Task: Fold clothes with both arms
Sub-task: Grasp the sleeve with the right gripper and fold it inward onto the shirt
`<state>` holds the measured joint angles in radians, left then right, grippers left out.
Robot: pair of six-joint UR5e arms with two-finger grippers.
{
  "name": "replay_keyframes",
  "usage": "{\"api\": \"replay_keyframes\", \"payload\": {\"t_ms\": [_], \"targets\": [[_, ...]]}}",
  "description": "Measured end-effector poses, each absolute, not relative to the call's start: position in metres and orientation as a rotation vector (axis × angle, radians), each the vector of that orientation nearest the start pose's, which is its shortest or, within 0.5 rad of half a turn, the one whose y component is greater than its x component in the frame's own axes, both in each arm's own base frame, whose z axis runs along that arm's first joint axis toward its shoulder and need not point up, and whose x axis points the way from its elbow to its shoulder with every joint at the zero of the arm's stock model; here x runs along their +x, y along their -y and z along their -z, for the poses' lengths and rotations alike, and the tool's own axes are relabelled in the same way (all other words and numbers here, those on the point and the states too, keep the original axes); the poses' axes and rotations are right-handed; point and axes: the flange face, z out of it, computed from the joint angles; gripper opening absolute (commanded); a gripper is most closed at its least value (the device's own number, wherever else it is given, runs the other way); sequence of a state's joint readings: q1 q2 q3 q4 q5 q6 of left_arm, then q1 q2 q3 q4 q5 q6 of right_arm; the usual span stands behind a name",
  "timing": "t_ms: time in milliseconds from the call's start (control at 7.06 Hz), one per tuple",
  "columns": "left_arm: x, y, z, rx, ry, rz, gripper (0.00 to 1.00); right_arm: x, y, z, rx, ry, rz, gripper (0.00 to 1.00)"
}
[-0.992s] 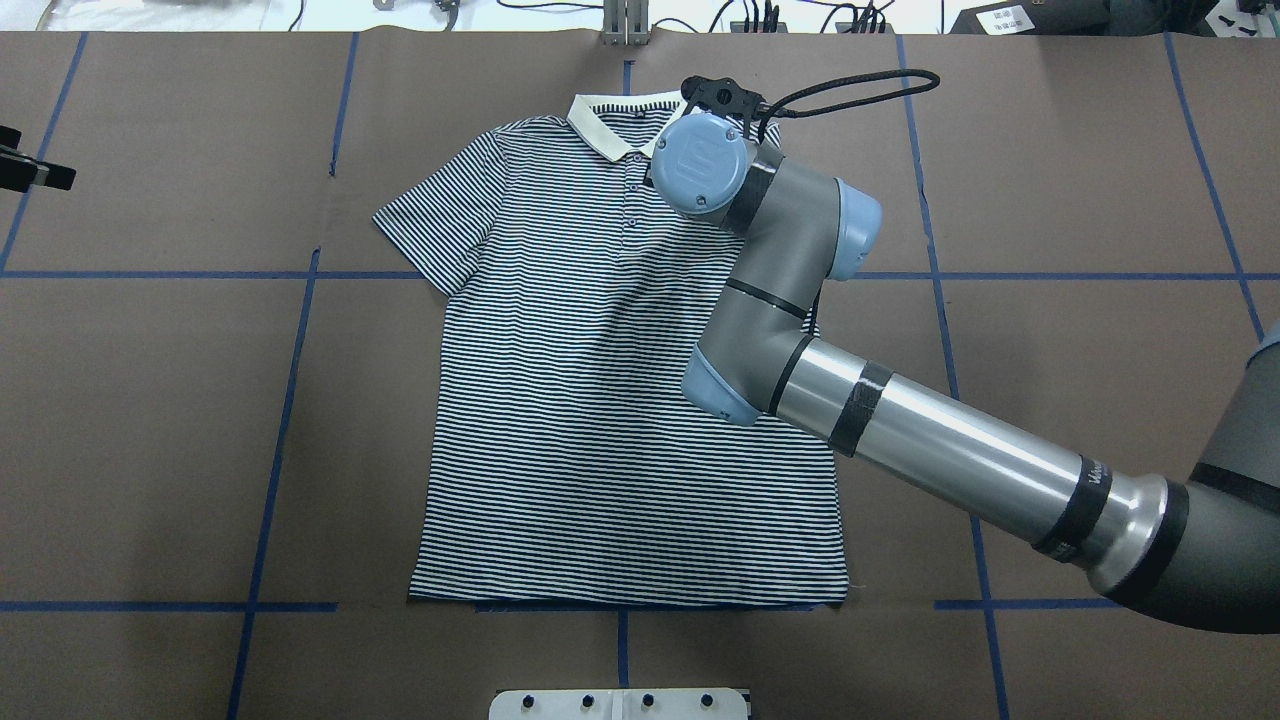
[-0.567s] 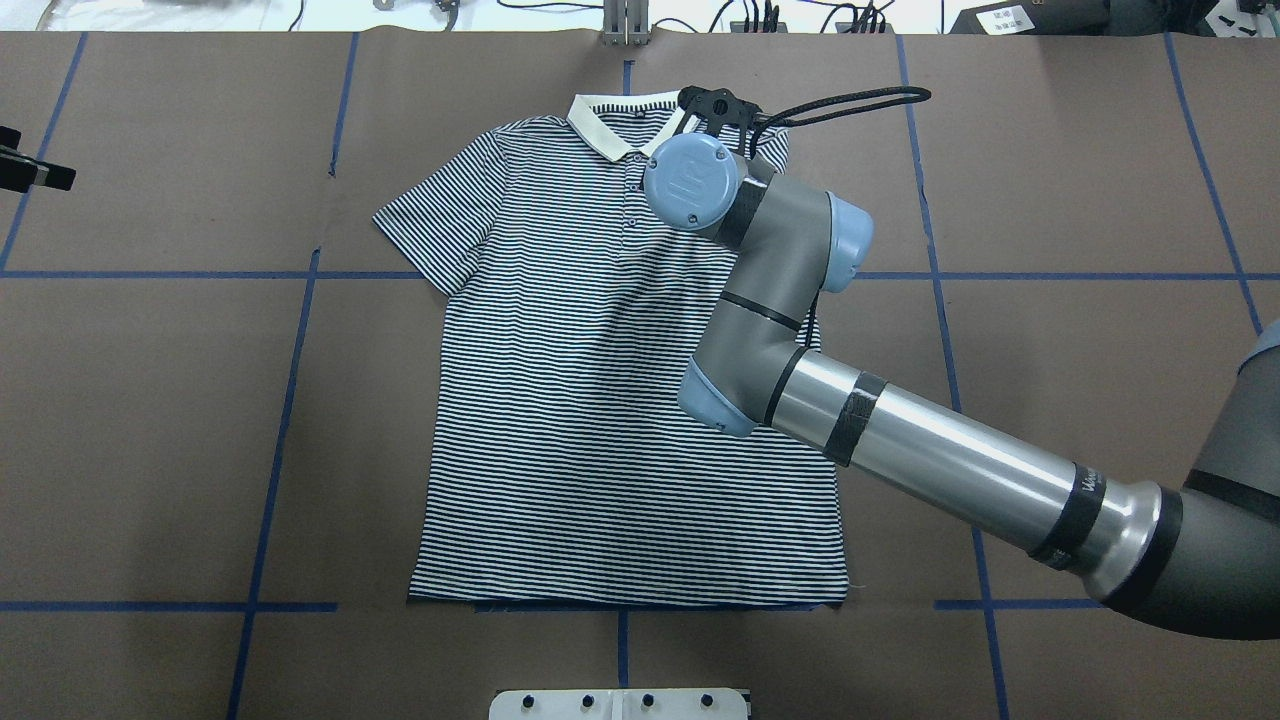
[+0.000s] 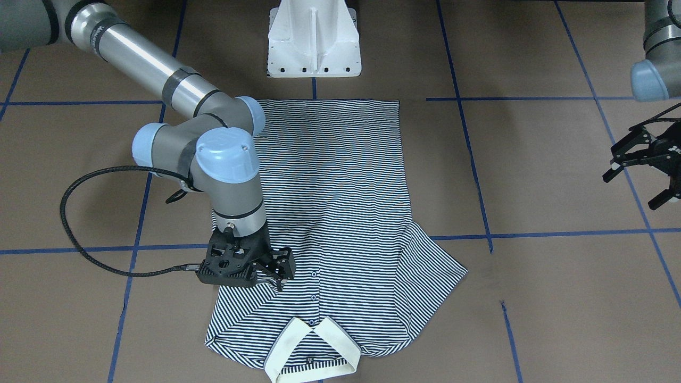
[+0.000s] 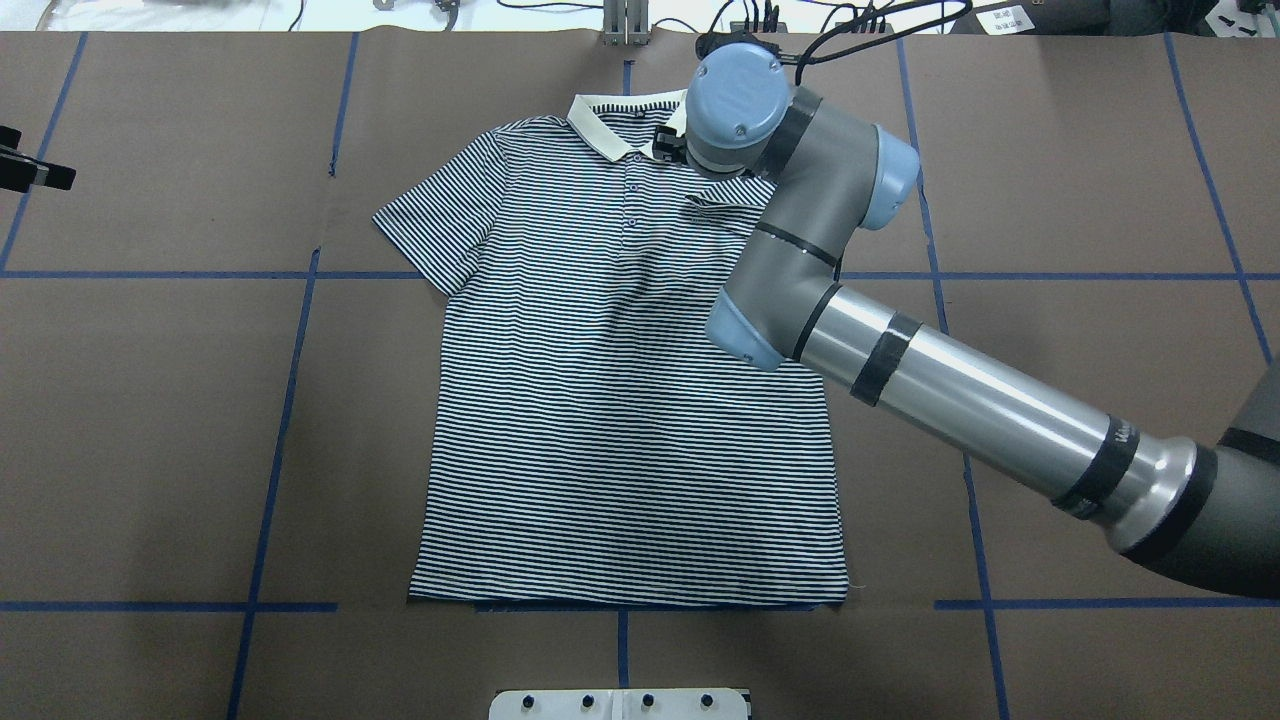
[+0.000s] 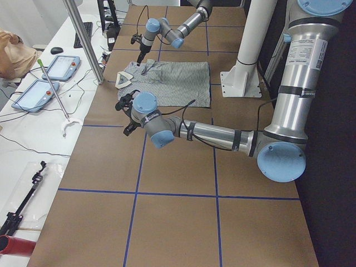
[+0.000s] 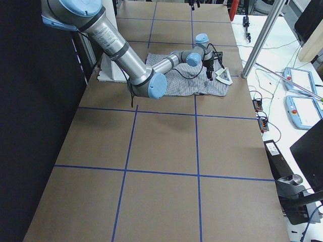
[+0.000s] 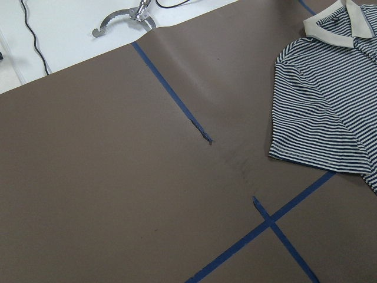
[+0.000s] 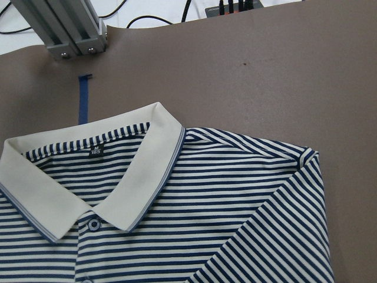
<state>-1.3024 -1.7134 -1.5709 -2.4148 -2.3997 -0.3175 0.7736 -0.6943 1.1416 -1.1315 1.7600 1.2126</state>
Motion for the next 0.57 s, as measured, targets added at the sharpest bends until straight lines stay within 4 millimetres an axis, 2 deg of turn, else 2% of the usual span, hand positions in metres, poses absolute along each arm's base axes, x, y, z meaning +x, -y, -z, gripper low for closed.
{"api": "replay_keyframes", "payload": {"t_ms": [142,283,567], "targets": [[0.091,0.555,-0.480,0.670,-0.993,-0.366,0.99,-0.488,0.657,-0.272,0.324,0.916,-0.264,0.67],[0.091,0.555,-0.479,0.672,-0.993,-0.367,0.99,-0.476,0.656,-0.293,0.325,0.960,-0.244,0.65],[0.091,0.555,-0.477,0.679,-0.994,-0.370,0.99,-0.460,0.650,-0.318,0.305,0.988,-0.232,0.63]]}}
